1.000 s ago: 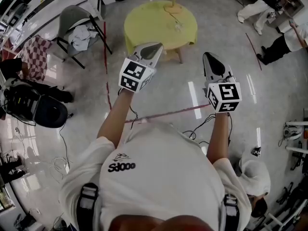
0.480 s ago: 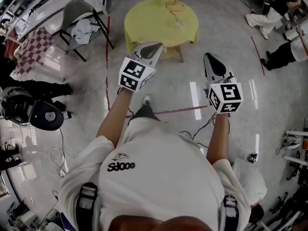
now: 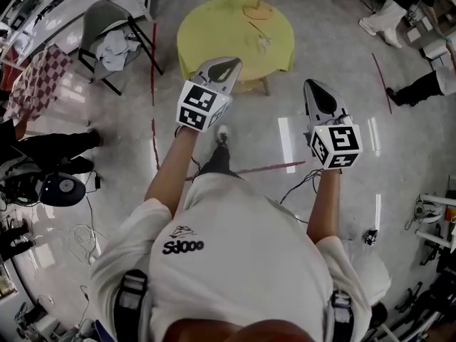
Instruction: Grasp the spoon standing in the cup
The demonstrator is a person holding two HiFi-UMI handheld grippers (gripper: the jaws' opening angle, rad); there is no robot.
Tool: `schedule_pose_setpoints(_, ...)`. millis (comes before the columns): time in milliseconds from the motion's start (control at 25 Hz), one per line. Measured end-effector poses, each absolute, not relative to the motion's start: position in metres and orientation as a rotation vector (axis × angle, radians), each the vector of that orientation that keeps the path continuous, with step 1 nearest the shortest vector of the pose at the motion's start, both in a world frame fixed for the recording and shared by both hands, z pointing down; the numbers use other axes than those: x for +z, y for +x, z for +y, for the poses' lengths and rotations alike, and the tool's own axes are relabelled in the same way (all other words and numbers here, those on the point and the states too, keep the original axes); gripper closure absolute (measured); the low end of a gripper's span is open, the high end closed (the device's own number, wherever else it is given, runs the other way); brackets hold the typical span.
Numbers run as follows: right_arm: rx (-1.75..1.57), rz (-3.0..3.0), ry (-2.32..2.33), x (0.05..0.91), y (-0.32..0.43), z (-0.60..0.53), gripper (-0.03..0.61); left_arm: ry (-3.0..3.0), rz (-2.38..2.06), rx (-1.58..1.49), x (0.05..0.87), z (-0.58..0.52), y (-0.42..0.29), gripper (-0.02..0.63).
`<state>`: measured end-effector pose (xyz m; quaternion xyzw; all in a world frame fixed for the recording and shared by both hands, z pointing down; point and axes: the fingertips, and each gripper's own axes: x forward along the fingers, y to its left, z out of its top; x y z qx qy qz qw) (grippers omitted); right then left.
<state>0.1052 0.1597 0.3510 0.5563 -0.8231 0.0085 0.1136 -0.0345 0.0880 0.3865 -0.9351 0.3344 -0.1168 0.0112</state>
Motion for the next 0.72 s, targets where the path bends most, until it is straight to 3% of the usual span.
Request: schedule_pose_setpoints(720, 0.118, -2.326, 1.745, 0.351, 0.115, -0.061, 0.558, -3.004, 0.849, -0.411, 0.399, -0.141, -0.001, 0.588)
